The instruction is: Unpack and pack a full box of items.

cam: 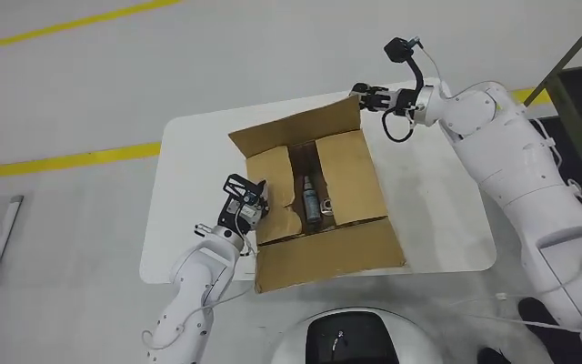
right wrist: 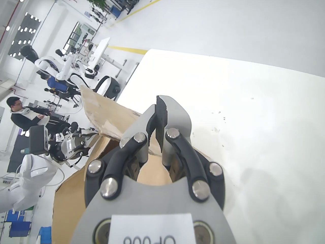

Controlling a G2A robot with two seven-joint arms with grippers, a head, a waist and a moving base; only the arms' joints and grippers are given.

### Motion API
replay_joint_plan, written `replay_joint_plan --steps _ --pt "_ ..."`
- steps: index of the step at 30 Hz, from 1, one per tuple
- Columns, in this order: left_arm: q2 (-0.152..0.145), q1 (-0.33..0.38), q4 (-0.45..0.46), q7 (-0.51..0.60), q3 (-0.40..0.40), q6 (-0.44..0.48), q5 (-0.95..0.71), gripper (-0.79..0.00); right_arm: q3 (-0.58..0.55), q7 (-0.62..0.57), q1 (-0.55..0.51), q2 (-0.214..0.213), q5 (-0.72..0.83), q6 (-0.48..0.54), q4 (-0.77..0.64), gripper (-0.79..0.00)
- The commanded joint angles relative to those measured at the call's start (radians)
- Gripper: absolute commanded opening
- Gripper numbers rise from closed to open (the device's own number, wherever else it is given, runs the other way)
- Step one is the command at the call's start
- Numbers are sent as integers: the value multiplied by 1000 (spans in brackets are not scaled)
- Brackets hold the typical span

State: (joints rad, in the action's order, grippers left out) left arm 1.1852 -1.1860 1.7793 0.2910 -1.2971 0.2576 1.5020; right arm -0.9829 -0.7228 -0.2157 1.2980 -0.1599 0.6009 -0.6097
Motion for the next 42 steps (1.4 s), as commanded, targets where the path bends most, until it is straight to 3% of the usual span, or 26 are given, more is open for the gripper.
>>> replay_joint_plan --steps 1,11,27,42 --pt "0 1 -1 0 -2 -1 1 0 -5 -11 -7 -5 0 10 -11 -785" --pt "-6 -20 54 2 -46 5 32 0 -37 -44 -81 -39 -57 24 -158 -785" --pt "-16 -126 206 65 -238 -84 -75 0 -118 -111 -288 -109 -204 -4 -520 -785" --pt "-16 -132 213 54 -240 -77 -90 0 -118 -15 -433 -129 -398 -188 -741 -785"
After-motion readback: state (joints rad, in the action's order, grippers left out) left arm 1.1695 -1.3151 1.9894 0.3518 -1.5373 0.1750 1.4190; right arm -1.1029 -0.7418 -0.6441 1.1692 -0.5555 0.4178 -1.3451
